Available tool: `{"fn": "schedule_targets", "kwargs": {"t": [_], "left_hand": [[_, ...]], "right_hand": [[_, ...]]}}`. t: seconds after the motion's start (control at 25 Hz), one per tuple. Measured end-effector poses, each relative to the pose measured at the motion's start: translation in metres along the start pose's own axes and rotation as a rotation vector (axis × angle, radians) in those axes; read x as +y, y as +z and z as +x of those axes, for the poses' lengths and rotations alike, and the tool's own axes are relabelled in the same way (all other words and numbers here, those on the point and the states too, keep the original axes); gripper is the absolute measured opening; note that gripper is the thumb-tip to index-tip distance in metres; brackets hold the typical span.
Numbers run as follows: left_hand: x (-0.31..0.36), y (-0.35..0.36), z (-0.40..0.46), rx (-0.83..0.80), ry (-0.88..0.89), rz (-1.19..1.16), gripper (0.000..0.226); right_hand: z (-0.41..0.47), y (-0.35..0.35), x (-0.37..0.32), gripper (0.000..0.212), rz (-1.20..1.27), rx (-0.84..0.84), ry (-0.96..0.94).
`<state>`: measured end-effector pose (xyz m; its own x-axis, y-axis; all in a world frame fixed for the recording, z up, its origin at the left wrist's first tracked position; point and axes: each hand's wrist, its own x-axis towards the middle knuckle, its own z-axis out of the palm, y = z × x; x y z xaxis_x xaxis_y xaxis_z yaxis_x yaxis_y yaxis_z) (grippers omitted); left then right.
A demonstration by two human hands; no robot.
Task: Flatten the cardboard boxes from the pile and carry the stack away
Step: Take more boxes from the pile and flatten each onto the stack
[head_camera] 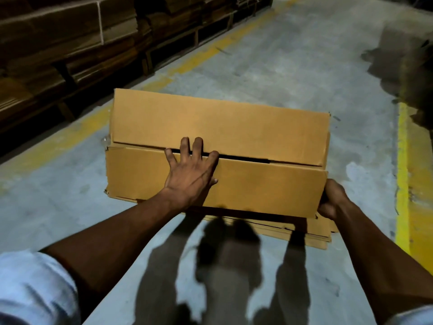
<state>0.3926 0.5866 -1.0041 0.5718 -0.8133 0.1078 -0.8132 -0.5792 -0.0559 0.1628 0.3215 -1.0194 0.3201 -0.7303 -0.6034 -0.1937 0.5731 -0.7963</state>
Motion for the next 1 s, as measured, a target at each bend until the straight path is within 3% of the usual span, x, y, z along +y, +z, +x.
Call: {"fn": "schedule_targets", "kwargs": {"t": [0.16, 0.24, 0.32, 0.36, 0.44, 0.48, 0.56, 0.68, 0.8, 0.92, 1.0], "left_hand": [[-0.001, 0.000, -0.004, -0.005, -0.007, -0.009, 0.066], [0.000, -0.001, -0.003, -0.014, -0.011, -0.018, 0.065], [0.001, -0.003, -0.003, -0.022, -0.014, -0.015, 0.066], [0.001, -0.003, -0.003, -0.022, -0.016, -0.014, 0.066], [0.002, -0.004, -0.005, -0.024, -0.021, -0.026, 0.066], [0.003, -0.004, -0.007, -0.032, -0.021, -0.029, 0.066], [0.004, -0.007, -0.011, -0.046, -0.013, -0.025, 0.065], [0.003, -0.014, -0.018, 0.008, 0.018, -0.004, 0.056], [-0.004, -0.025, -0.023, 0.051, 0.076, 0.029, 0.054], [-0.007, -0.048, -0.034, 0.089, 0.169, 0.048, 0.067], [-0.009, -0.069, -0.035, -0.013, 0.100, -0.113, 0.073]], "right_hand": [[0.003, 0.000, 0.000, 0.018, -0.064, 0.068, 0.046], [0.003, -0.002, -0.006, 0.019, -0.159, 0.292, -0.056], [-0.007, 0.004, -0.016, 0.022, -0.326, 0.649, -0.361], [-0.021, 0.018, -0.020, 0.023, -0.419, 0.679, -0.623], [-0.057, 0.061, -0.023, 0.029, -0.707, 0.311, -1.072], [-0.071, 0.083, -0.022, 0.035, -0.889, 0.055, -1.157], [-0.086, 0.115, -0.022, 0.044, -1.197, -0.282, -1.051], [-0.094, 0.138, -0.033, 0.048, -1.349, -0.355, -0.758], [-0.091, 0.138, -0.036, 0.050, -1.513, -0.371, -0.625], [-0.091, 0.131, -0.040, 0.057, -1.579, -0.374, -0.683], [-0.096, 0.127, -0.046, 0.082, -1.419, -0.364, -0.685]]}}
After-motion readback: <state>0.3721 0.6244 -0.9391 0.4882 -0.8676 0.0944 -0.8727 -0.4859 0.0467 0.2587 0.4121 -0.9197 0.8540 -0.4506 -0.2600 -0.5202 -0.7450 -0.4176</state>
